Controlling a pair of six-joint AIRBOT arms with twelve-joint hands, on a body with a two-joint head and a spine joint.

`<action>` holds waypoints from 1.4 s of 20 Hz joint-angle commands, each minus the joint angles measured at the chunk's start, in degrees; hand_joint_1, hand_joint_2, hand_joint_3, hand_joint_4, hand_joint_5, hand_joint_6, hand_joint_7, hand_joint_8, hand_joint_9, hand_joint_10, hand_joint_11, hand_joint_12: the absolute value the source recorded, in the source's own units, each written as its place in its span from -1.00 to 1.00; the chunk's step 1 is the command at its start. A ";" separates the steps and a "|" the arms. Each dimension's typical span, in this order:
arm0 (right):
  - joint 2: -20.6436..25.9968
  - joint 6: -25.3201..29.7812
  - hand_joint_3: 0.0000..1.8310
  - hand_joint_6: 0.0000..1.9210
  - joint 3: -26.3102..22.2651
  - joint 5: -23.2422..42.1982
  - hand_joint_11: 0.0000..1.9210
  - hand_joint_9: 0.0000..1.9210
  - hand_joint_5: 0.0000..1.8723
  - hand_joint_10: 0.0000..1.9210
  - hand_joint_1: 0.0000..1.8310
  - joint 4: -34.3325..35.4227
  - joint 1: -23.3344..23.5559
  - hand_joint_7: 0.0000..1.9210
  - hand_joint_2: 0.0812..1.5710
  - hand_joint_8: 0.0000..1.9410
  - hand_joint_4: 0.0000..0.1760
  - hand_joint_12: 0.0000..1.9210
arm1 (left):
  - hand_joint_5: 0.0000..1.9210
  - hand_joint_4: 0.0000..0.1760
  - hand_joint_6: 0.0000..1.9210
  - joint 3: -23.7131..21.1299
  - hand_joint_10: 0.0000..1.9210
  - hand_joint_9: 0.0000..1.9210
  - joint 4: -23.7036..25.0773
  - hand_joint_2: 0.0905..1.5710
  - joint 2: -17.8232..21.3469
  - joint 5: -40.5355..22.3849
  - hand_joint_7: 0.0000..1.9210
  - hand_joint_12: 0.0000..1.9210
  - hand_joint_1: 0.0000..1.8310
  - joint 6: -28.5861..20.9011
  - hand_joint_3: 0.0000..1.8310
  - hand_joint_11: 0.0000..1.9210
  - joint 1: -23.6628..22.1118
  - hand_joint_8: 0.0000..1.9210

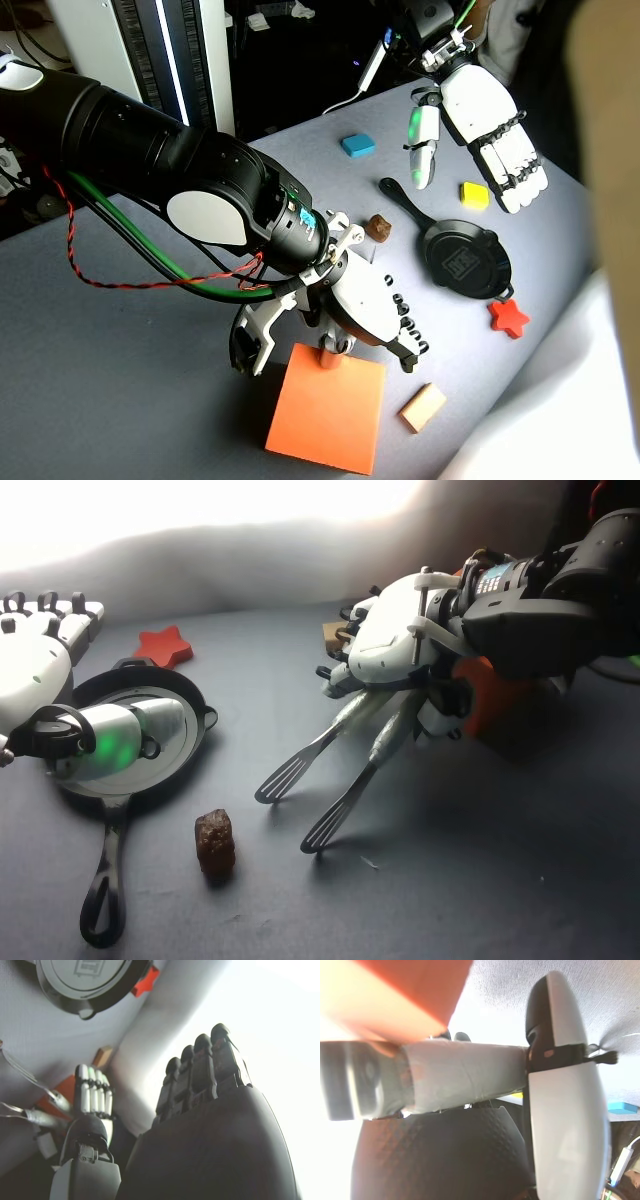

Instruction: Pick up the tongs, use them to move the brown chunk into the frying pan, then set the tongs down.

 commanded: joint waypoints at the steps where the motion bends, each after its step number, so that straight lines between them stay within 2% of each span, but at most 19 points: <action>1: 0.46 -0.34 -0.98 -0.95 -0.03 4.97 -1.00 -0.55 -0.55 -0.95 0.09 -0.31 0.52 -0.50 0.35 -0.98 -1.00 0.13 | -1.00 -1.00 -1.00 -0.07 -1.00 -0.99 3.76 0.47 0.58 -5.03 -0.99 -0.99 -1.00 -0.30 -1.00 -0.99 -0.12 -1.00; 2: 0.50 -0.34 -0.98 -0.92 -0.11 4.97 -0.96 -0.43 -0.41 -0.92 0.08 -0.31 0.65 -0.37 0.38 -0.96 -1.00 0.26 | -0.99 -1.00 -1.00 -0.07 -1.00 -0.99 3.76 0.48 0.59 -5.16 -0.99 -0.99 -1.00 -0.33 -1.00 -0.99 -0.08 -1.00; 3: 0.59 -0.34 -0.99 -0.92 -0.30 4.97 -0.90 -0.35 -0.32 -0.93 0.11 -0.31 0.81 -0.28 0.38 -0.98 -1.00 0.31 | -1.00 -1.00 -1.00 -0.07 -1.00 -1.00 3.76 0.48 0.62 -5.18 -1.00 -1.00 -1.00 -0.33 -1.00 -1.00 -0.04 -1.00; 4: 0.69 -0.35 -1.00 -0.91 -0.54 4.97 -0.77 -0.25 -0.22 -0.91 0.16 -0.31 1.01 -0.17 0.36 -0.96 -1.00 0.31 | -1.00 -1.00 -1.00 -0.07 -1.00 -1.00 3.76 0.47 0.64 -5.20 -0.99 -1.00 -1.00 -0.41 -1.00 -1.00 -0.02 -0.99; 7: 1.08 -0.40 -0.99 -0.90 -1.44 5.06 -0.60 -0.09 -0.08 -0.90 0.20 -0.30 1.64 -0.02 0.42 -0.97 -1.00 0.33 | -1.00 -1.00 -1.00 -0.16 -0.99 -0.98 3.75 0.48 0.67 -5.22 -0.98 -0.99 -1.00 -0.61 -1.00 -0.99 0.06 -0.99; 8: 1.24 -0.54 -0.97 0.04 -1.80 5.13 -0.52 -0.06 -0.12 -0.89 0.21 -0.30 1.81 0.01 0.47 -0.98 -1.00 0.33 | -1.00 -1.00 -1.00 -0.24 -0.99 -0.98 3.75 0.48 0.69 -5.39 -0.98 -0.99 -1.00 -0.64 -1.00 -0.98 0.14 -0.99; 9: 1.42 -0.78 -0.98 0.27 -2.24 5.15 -0.50 -0.01 -0.16 -0.88 0.20 -0.30 2.01 0.05 0.51 -0.97 -1.00 0.35 | -1.00 -1.00 -1.00 -0.38 -1.00 -0.99 3.74 0.48 0.72 -5.82 -0.99 -0.99 -1.00 -0.80 -1.00 -0.99 0.31 -1.00; 15: 3.10 -0.82 -1.00 0.40 -4.79 4.16 -0.51 -0.01 -0.22 -0.89 0.18 -0.27 4.56 0.04 0.56 -0.99 -1.00 0.40 | -0.99 -1.00 -1.00 -0.88 -0.99 -0.97 3.23 0.46 1.02 -7.46 -0.97 -0.97 -1.00 -1.12 -1.00 -0.96 1.23 -0.99; 18: 4.92 -0.04 -1.00 0.37 -7.52 2.13 -0.52 -0.02 -0.20 -0.89 0.19 -0.23 6.69 0.05 0.55 -0.99 -1.00 0.38 | -0.97 -1.00 -0.99 -0.89 -0.99 -0.96 3.12 0.47 1.09 -7.74 -0.97 -0.97 -1.00 -1.14 -1.00 -0.97 1.48 -0.99; 19: 6.13 2.24 -1.00 0.36 -9.08 1.15 -0.52 -0.02 -0.19 -0.90 0.20 -0.21 7.96 0.06 0.54 -0.99 -1.00 0.38 | -0.97 -1.00 -0.99 -0.87 -0.99 -0.95 3.09 0.46 1.12 -7.74 -0.96 -0.97 -1.00 -1.19 -1.00 -0.97 1.48 -0.99; 20: 6.58 3.67 -1.00 0.35 -9.74 0.64 -0.52 -0.02 -0.18 -0.90 0.20 -0.20 8.49 0.05 0.53 -0.99 -1.00 0.38 | -0.94 -1.00 -1.00 -0.85 -1.00 -0.93 3.05 0.46 1.13 -7.74 -0.93 -0.87 -1.00 -1.25 -1.00 -1.00 1.45 -0.99; 22: 8.33 9.52 -1.00 0.32 -12.05 -1.43 -0.55 -0.04 -0.16 -0.91 0.21 -0.28 10.63 0.03 0.52 -1.00 -1.00 0.35 | -0.94 -1.00 -1.00 -0.76 -1.00 -0.94 2.21 0.46 1.17 -7.74 -0.93 -0.81 -1.00 -1.28 -1.00 -1.00 1.22 -0.99; 23: 9.04 16.49 -1.00 0.32 -13.46 -2.55 -0.57 -0.06 -0.16 -0.92 0.21 -6.17 11.43 0.01 0.52 -1.00 -1.00 0.35 | -0.95 -1.00 -1.00 -0.71 -1.00 -0.95 1.83 0.47 1.17 -7.77 -0.94 -0.83 -1.00 -1.44 -1.00 -1.00 1.19 -1.00; 24: 9.84 24.99 -1.00 -0.24 -15.44 -3.90 -0.57 -0.06 -0.26 -0.93 0.22 -14.48 12.11 0.00 0.44 -0.99 -1.00 0.34 | -0.95 -1.00 -1.00 -0.65 -1.00 -0.94 1.45 0.47 1.18 -8.15 -0.94 -0.82 -1.00 -1.63 -1.00 -1.00 1.19 -1.00; 25: 10.31 29.80 -1.00 -0.54 -16.83 -4.45 -0.56 -0.06 -0.20 -0.93 0.21 -19.10 12.31 0.00 0.42 -0.99 -1.00 0.32 | -0.96 -1.00 -1.00 -0.63 -0.99 -0.93 1.08 0.47 1.18 -8.53 -0.93 -0.81 -1.00 -1.71 -1.00 -1.00 1.19 -1.00; 27: 11.71 44.68 -1.00 -0.81 -21.24 -6.41 -0.54 -0.04 -0.10 -0.95 0.20 -32.74 12.35 0.00 0.41 -1.00 -1.00 0.28 | -0.97 -1.00 -1.00 -0.18 -1.00 -0.95 0.68 0.47 1.25 -8.92 -0.96 -0.89 -1.00 -2.04 -1.00 -1.00 1.13 -1.00; 28: 12.07 51.69 -1.00 -0.86 -23.27 -7.63 -0.55 -0.05 -0.09 -0.96 0.19 -39.16 12.09 -0.01 0.42 -1.00 -1.00 0.30 | -0.97 -1.00 -1.00 0.10 -1.00 -0.96 0.46 0.47 1.30 -8.92 -0.97 -0.86 -1.00 -2.07 -1.00 -1.00 1.04 -1.00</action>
